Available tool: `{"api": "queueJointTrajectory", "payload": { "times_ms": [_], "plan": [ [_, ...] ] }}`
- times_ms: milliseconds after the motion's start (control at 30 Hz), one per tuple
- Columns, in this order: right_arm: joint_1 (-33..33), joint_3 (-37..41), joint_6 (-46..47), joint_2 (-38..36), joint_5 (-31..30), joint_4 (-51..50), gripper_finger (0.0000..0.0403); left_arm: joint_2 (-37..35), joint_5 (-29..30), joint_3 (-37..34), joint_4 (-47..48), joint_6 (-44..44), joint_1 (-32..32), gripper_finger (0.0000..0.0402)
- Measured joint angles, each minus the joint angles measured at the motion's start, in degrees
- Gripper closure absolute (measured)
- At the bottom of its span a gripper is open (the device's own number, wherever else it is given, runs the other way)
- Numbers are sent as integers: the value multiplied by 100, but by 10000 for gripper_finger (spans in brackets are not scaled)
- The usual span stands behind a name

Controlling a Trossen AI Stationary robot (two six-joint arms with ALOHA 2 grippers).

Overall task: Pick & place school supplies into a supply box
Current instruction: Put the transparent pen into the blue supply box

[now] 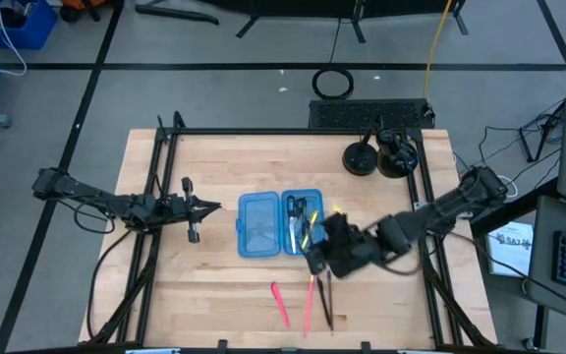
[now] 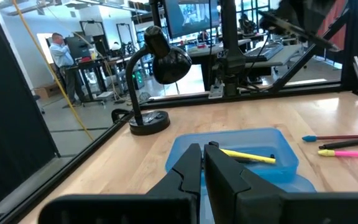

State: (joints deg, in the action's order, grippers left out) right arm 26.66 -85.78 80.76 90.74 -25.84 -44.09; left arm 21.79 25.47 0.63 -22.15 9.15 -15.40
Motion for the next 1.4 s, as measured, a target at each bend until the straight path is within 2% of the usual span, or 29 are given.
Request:
{"api": "queueJointTrajectory", "payload": {
  "times_ms": [133, 300, 433, 533, 733, 867, 967, 1400],
  "plan": [
    [-575, 0, -477, 26, 505, 314, 381, 1, 1, 0, 4, 2, 0, 378],
    [-1227, 4, -663, 26, 1127, 122, 381, 1, 4, -1, 6, 11, 0, 378],
    [-1763, 305, -818, 27, 1591, 254, 381, 1, 6, 0, 6, 13, 0, 378],
    [-2114, 707, -1059, 24, 1979, 755, 381, 1, 5, 1, 4, 48, 0, 378],
    [-2630, 1933, -1068, 26, 2593, 2435, 381, 0, 7, -1, 8, 129, 0, 378],
    [-2859, 2784, -829, 32, 2722, 3271, 382, 0, 7, -1, 10, 187, 0, 378],
    [-3013, 3131, -816, 26, 2771, 3648, 382, -1, 9, 1, 13, 349, 0, 378],
    [-3119, 3204, -832, 208, 2937, 3224, 382, -1, 9, -1, 6, 426, 0, 378]
  ]
}}
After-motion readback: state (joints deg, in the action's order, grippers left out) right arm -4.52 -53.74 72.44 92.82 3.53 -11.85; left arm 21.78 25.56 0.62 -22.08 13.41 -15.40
